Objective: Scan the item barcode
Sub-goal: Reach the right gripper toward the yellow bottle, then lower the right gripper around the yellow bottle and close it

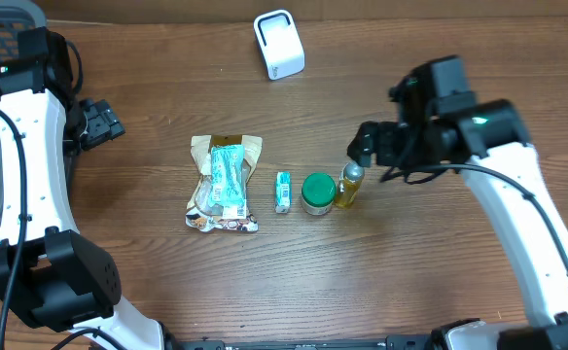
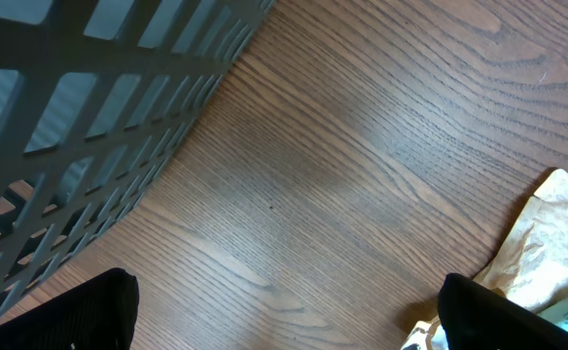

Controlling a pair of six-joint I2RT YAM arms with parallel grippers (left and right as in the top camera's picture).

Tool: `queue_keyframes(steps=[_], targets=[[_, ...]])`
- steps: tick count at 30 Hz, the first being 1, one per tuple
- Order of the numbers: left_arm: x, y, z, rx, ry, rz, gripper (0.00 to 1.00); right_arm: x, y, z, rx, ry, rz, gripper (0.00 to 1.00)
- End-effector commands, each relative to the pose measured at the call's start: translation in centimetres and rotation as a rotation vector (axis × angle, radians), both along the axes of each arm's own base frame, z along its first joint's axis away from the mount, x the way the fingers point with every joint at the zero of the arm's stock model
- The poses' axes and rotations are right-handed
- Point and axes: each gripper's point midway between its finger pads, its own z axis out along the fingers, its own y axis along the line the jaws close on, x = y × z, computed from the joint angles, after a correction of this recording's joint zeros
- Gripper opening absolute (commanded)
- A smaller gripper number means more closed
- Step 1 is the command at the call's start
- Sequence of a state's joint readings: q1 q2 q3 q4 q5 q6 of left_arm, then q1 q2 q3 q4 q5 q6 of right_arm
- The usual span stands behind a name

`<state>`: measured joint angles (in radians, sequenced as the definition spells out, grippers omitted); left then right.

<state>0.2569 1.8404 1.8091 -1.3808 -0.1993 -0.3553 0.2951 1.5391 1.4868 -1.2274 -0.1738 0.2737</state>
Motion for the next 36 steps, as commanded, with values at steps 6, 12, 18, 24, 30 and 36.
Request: queue_keyframes(steps=[6,12,18,24,30,36], targets=[[0.3,0.5,0.2,0.017,0.0,-0.011,1.0,1.3,1.2,-2.3,-0.122,0.003,-0.066,1.0],[0.3,0.5,0.2,0.017,0.0,-0.012,0.99,1.7,1.3,-2.7,-0.119,0.003,-0.067,1.0],[0.3,0.5,0.2,0.017,0.0,-0.012,1.0,1.4,1.3,-2.8,-0.123,0.013,-0.067,0.94],[0.3,0.5,0.2,0.017,0.0,-0.011,1.0,0.4,0.9,-4.9,-0.138,0.065,-0.085,0.93],[0.3,0.5,0.2,0.017,0.0,-0.012,1.0,0.0,1.3,-7.1,-0.115,0.083,-0.077,0.93],[0.3,0.5,0.2,0.017,-0.001,-0.012,1.0,0.3,1.4,-7.7,-0.111,0.067,-0.078,0.88]])
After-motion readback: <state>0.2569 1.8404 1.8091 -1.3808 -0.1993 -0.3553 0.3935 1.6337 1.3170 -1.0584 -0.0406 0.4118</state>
